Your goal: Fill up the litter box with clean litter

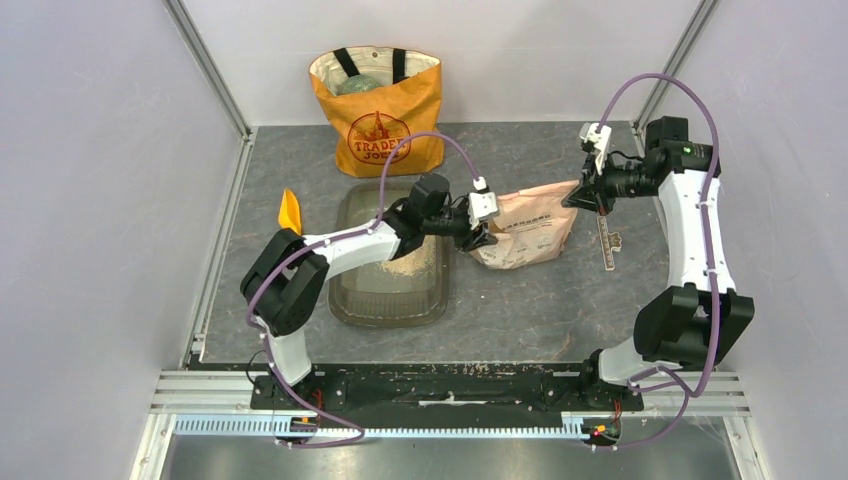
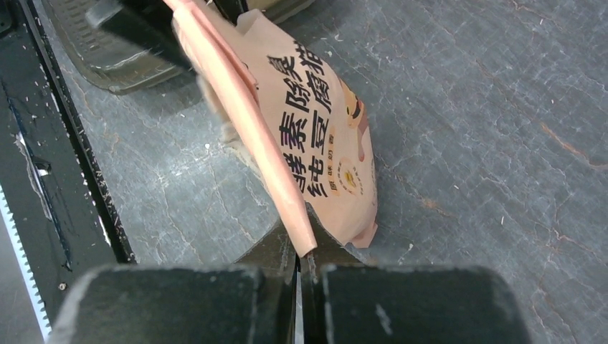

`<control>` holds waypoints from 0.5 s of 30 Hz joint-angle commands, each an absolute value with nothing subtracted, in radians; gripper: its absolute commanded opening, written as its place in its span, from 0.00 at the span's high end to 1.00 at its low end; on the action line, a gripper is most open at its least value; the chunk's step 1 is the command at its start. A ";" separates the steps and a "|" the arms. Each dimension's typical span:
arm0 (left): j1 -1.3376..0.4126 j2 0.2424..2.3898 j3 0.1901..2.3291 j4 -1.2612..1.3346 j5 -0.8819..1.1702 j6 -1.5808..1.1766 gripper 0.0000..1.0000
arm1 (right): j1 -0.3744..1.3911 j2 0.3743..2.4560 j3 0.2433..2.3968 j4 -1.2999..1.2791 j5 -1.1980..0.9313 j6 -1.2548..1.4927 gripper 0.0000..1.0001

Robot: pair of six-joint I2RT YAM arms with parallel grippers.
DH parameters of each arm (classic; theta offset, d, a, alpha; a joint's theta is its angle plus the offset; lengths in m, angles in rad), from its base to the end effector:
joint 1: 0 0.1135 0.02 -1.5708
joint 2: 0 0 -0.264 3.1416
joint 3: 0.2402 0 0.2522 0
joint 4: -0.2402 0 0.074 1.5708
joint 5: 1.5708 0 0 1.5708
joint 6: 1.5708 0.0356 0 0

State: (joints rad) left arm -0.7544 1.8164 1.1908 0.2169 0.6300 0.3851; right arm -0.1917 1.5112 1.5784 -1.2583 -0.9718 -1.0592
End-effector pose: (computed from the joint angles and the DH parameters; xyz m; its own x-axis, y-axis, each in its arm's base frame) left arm 0.2860 -0.2976 0.2339 0.0875 0.3343 -0.9384 0.9867 0.1003 0.1277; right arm 0.2800 -0.0244 0.3660 -0.2780 -0.4468 -0.8503 -0.8895 0.4538 0.0524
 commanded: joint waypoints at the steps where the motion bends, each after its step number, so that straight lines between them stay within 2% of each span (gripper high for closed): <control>1: -0.725 1.792 1.175 0.440 0.576 0.339 0.77 | -0.232 1.440 1.625 -1.345 -1.029 -1.135 1.00; 2: -0.710 1.774 1.156 0.450 0.583 0.350 0.97 | -0.248 1.442 1.637 -1.390 -1.028 -1.173 1.00; 8: -0.673 1.762 1.145 0.418 0.652 0.413 0.98 | -0.288 1.450 1.628 -1.586 -0.987 -1.403 1.00; 10: -0.676 1.775 1.159 0.401 0.680 0.435 0.98 | -0.287 1.461 1.626 -1.622 -0.984 -1.440 0.88; 14: -0.678 1.794 1.188 0.389 0.687 0.446 0.98 | -0.287 1.494 1.679 -1.709 -0.986 -1.480 0.44; 15: -0.678 1.795 1.189 0.390 0.687 0.457 0.98 | -0.287 1.499 1.703 -1.738 -0.995 -1.485 0.39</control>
State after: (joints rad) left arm -0.6994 1.8149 1.1397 0.3325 0.6739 0.3882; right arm -0.2806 1.4975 1.6066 -1.5307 -0.9676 -1.3899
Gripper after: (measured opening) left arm 0.048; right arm 0.496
